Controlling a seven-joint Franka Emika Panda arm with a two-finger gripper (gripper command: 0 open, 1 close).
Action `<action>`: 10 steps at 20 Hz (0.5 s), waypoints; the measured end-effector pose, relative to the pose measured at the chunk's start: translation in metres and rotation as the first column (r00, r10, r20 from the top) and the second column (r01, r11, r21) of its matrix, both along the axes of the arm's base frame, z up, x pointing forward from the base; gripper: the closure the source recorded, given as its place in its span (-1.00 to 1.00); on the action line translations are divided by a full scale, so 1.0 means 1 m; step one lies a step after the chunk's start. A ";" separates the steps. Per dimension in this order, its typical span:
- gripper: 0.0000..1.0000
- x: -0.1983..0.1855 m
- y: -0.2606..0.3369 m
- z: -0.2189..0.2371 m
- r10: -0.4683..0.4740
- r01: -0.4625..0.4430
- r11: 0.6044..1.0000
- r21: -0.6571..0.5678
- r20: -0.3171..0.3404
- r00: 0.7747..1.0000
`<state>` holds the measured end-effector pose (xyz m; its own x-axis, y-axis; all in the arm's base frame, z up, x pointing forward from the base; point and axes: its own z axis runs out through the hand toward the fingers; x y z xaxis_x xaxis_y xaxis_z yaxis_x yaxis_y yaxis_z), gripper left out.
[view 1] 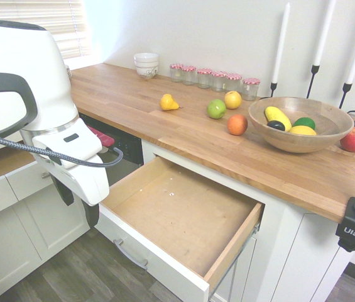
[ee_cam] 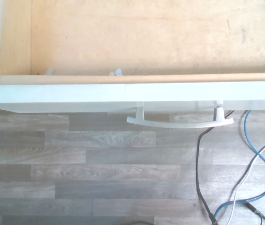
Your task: Close the drawer
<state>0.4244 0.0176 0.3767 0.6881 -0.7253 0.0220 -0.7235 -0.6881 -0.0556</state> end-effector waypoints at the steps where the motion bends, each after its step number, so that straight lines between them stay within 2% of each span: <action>1: -1.00 0.000 0.000 0.000 0.000 0.000 1.000 0.000 0.000 1.000; 5: -1.00 -0.001 0.000 -0.003 0.001 -0.001 1.000 -0.003 0.016 1.000; 10: -1.00 -0.006 -0.002 -0.031 0.011 -0.010 1.000 -0.015 0.013 1.000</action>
